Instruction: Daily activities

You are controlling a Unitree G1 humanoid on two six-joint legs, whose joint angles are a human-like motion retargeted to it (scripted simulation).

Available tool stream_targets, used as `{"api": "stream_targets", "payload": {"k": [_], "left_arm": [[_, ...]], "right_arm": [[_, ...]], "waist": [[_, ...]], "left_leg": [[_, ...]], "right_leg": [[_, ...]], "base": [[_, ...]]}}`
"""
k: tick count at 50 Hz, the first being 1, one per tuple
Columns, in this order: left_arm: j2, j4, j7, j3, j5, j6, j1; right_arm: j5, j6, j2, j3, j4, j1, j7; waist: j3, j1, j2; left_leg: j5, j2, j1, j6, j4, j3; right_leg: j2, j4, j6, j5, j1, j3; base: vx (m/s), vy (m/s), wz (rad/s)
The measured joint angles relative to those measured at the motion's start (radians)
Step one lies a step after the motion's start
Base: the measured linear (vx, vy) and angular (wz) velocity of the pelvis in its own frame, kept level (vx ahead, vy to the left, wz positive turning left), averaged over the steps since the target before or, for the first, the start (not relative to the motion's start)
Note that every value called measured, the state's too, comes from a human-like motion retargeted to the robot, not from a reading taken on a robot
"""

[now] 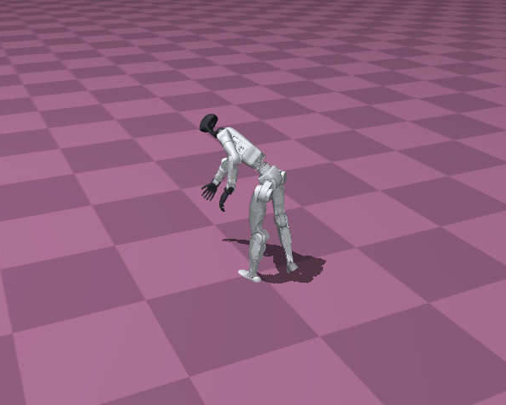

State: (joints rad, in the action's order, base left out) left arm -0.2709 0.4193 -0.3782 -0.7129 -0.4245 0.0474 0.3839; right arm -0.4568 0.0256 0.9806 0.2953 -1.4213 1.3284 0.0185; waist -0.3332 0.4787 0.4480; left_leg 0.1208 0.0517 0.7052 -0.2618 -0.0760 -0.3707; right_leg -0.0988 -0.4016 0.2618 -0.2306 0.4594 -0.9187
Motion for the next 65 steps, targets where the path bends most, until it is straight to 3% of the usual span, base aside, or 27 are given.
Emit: {"api": "stream_targets", "payload": {"k": [4, 7, 12, 22, 30, 31, 32, 35, 37, 44, 52, 61, 65], "left_arm": [[0.016, 0.016, 0.001, -0.006, -0.018, 0.003, -0.002], [0.039, 0.044, 0.001, -0.011, -0.029, 0.004, 0.009], [0.087, 0.151, -0.018, 0.004, -0.039, -0.001, 0.045], [0.156, 0.425, -0.132, 0.106, -0.007, -0.03, 0.221], [0.071, 0.533, -0.235, 0.184, -0.032, -0.022, 0.445], [0.054, 0.539, -0.243, 0.185, -0.039, -0.02, 0.462], [0.037, 0.544, -0.249, 0.185, -0.045, -0.018, 0.475], [-0.019, 0.549, -0.26, 0.177, -0.066, -0.015, 0.492], [-0.06, 0.543, -0.264, 0.175, -0.085, -0.019, 0.502], [-0.222, 0.497, -0.273, 0.204, -0.128, -0.026, 0.471], [-0.352, 0.412, -0.294, 0.332, -0.088, -0.007, 0.306], [-0.353, 0.313, -0.34, 0.557, 0.023, 0.032, 0.041], [-0.29, 0.283, -0.365, 0.641, 0.091, 0.046, -0.068]], "right_arm": [[0.038, 0.019, -0.003, 0.002, 0.033, -0.039, 0.052], [0.082, 0.04, -0.021, 0.01, 0.095, -0.085, 0.109], [0.204, 0.079, -0.091, 0.032, 0.312, -0.207, 0.251], [0.497, 0.146, -0.239, 0.131, 1.02, -0.509, 0.475], [0.688, 0.154, -0.333, 0.249, 1.445, -0.76, 0.566], [0.708, 0.152, -0.345, 0.26, 1.467, -0.786, 0.581], [0.728, 0.15, -0.359, 0.272, 1.487, -0.813, 0.596], [0.778, 0.146, -0.41, 0.303, 1.514, -0.881, 0.638], [0.798, 0.146, -0.429, 0.311, 1.515, -0.906, 0.657], [0.837, 0.155, -0.482, 0.309, 1.504, -0.919, 0.718], [0.851, 0.186, -0.5, 0.272, 1.479, -0.92, 0.756], [0.859, 0.224, -0.497, 0.217, 1.439, -0.97, 0.769], [0.859, 0.234, -0.494, 0.2, 1.423, -1.007, 0.746]], "waist": [[0.01, -0.024, -0.019], [0.031, -0.059, -0.045], [0.055, -0.126, -0.104], [0.064, -0.324, -0.225], [0.029, -0.489, -0.348], [0.021, -0.509, -0.368], [0.012, -0.535, -0.391], [-0.005, -0.634, -0.47], [-0.005, -0.654, -0.483], [-0.016, -0.664, -0.526], [-0.022, -0.616, -0.564], [-0.002, -0.524, -0.583], [0.018, -0.482, -0.565]], "left_leg": [[-0.037, 0.047, -0.026, 0.0, 0.002, 0.043], [-0.11, 0.149, -0.067, 0.007, 0.012, 0.152], [-0.327, 0.249, -0.131, 0.095, 0.228, 0.281], [-0.594, 0.217, -0.214, 0.165, 0.491, 0.373], [-0.733, 0.15, -0.275, 0.24, 0.57, 0.453], [-0.734, 0.138, -0.275, 0.241, 0.578, 0.453], [-0.732, 0.118, -0.275, 0.243, 0.587, 0.449], [-0.695, 0.034, -0.264, 0.258, 0.594, 0.418], [-0.679, 0.036, -0.242, 0.261, 0.607, 0.426], [-0.594, 0.067, -0.196, 0.262, 0.604, 0.474], [-0.498, 0.083, -0.202, 0.262, 0.553, 0.508], [-0.394, 0.097, -0.259, 0.257, 0.458, 0.517], [-0.34, 0.107, -0.261, 0.214, 0.433, 0.465]], "right_leg": [[0.014, 0.019, 0.0, 0.041, -0.023, -0.021], [0.018, 0.032, 0.0, 0.074, -0.037, -0.053], [0.019, 0.03, 0.0, 0.123, -0.057, -0.019], [-0.061, -0.143, 0.0, 0.301, -0.03, 0.13], [-0.095, -0.239, 0.0, 0.425, 0.063, 0.33], [-0.068, -0.219, -0.018, 0.432, 0.089, 0.392], [-0.034, -0.188, -0.077, 0.436, 0.12, 0.49], [0.087, -0.008, -0.448, 0.351, 0.24, 0.986], [0.113, 0.001, -0.486, 0.331, 0.269, 1.057], [0.135, -0.218, -0.42, 0.506, 0.283, 1.043], [0.077, -0.516, -0.351, 0.678, 0.14, 1.06], [0.033, -0.365, -0.367, 0.717, -0.136, 1.106], [0.049, -0.248, -0.342, 0.774, -0.203, 1.079]], "base": [[-0.01, -0.08, 0.01], [-0.02, -0.16, 0.37], [-0.02, 0.02, -0.33], [-0.12, 0.14, -0.68], [-0.24, 0.12, -0.51], [-0.33, -0.04, 0.12], [-0.34, -0.02, 0.68], [-0.31, 0.1, 0.72], [-0.27, 0.12, -0.41], [-0.28, 0.04, -0.64], [-0.25, -0.06, -0.32], [-0.24, -0.15, -0.15], [-0.27, -0.27, -0.19]]}}
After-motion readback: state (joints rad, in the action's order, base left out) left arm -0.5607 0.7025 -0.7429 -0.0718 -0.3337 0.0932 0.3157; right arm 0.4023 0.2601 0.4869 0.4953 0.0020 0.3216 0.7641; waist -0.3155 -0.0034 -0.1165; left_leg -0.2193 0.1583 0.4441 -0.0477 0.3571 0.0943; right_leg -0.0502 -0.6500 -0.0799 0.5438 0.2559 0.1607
